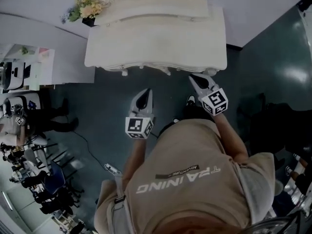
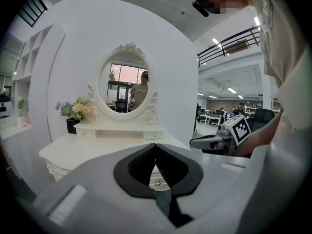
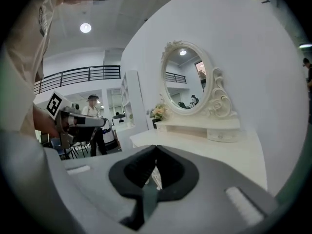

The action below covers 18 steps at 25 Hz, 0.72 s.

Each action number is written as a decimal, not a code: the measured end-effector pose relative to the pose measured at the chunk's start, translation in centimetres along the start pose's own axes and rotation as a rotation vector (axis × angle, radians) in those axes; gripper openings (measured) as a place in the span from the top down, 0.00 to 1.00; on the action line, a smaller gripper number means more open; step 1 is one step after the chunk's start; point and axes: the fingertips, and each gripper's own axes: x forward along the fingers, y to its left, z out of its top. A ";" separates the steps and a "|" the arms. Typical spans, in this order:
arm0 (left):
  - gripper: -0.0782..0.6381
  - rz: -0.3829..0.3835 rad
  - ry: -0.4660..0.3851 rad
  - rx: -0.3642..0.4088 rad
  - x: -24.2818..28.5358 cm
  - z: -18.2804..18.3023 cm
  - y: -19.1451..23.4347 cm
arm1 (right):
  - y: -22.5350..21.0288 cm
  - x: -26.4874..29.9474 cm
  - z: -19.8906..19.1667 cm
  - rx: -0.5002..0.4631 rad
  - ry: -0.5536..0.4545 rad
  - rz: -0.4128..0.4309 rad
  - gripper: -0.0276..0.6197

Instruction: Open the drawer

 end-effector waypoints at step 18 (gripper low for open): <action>0.89 -0.114 0.011 0.013 11.1 2.8 -1.2 | -8.0 1.9 -1.1 0.028 0.066 -0.019 0.95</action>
